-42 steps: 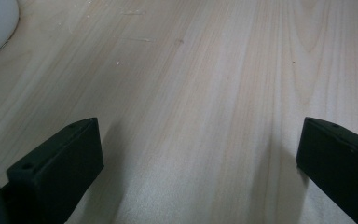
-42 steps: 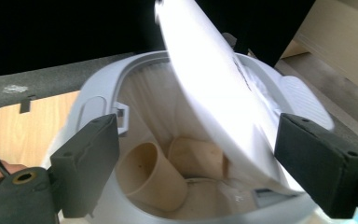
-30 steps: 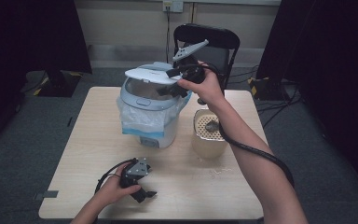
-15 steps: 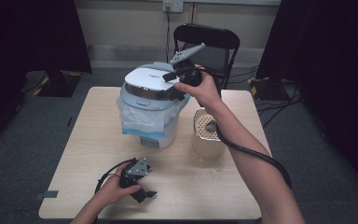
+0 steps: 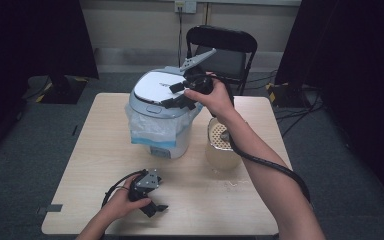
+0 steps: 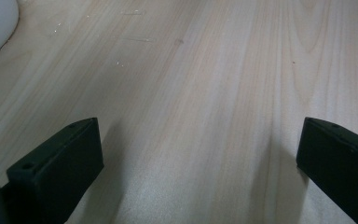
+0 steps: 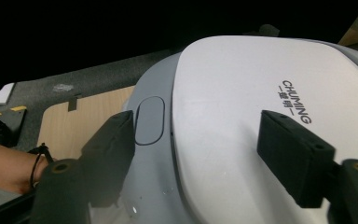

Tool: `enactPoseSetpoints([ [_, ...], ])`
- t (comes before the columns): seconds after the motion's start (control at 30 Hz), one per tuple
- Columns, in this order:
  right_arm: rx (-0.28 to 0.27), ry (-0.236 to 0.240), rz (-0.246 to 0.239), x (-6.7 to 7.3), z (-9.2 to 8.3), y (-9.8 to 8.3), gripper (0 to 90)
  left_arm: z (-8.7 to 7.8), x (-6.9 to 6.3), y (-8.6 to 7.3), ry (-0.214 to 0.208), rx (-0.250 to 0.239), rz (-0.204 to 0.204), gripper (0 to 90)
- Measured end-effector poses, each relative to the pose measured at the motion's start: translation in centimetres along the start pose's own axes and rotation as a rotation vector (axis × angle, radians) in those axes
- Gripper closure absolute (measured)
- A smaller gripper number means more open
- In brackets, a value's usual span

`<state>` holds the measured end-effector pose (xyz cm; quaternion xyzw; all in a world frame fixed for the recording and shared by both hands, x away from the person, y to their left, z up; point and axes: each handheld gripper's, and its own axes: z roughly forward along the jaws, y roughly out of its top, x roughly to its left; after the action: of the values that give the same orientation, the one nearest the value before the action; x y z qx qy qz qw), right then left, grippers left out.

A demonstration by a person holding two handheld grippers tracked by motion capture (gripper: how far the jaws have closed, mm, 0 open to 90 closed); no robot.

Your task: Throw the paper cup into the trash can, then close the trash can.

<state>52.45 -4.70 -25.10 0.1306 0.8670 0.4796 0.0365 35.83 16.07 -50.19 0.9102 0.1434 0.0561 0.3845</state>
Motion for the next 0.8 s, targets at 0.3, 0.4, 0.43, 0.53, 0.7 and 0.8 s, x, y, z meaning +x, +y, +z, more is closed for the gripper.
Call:
enactPoseSetpoints([
  [0.3, 0.006, -0.04, -0.02, -0.34, 0.38, -0.24, 42.3, 0.02, -0.01, 0.0, -0.004, 0.0, -0.002, 0.0],
  [0.4, 0.012, -0.073, -0.033, -0.53, 0.42, -0.19, 44.6, 0.02, -0.01, 0.0, -0.004, 0.0, -0.003, 0.0],
  [0.43, 0.012, -0.077, -0.033, -0.6, 0.41, -0.2, 45.6, 0.02, -0.01, 0.0, -0.004, 0.0, -0.002, 0.0],
  [0.53, 0.007, -0.093, -0.033, -0.77, 0.43, -0.26, 46.8, 0.01, -0.01, 0.0, -0.004, 0.0, -0.002, 0.0],
  [0.7, 0.005, -0.104, -0.027, -0.81, 0.47, -0.27, 48.5, 0.01, 0.0, 0.0, -0.004, 0.0, -0.002, 0.0],
  [0.8, -0.002, -0.108, -0.025, -0.88, 0.56, -0.34, 48.8, 0.01, 0.0, 0.0, -0.004, 0.0, -0.002, 0.0],
])
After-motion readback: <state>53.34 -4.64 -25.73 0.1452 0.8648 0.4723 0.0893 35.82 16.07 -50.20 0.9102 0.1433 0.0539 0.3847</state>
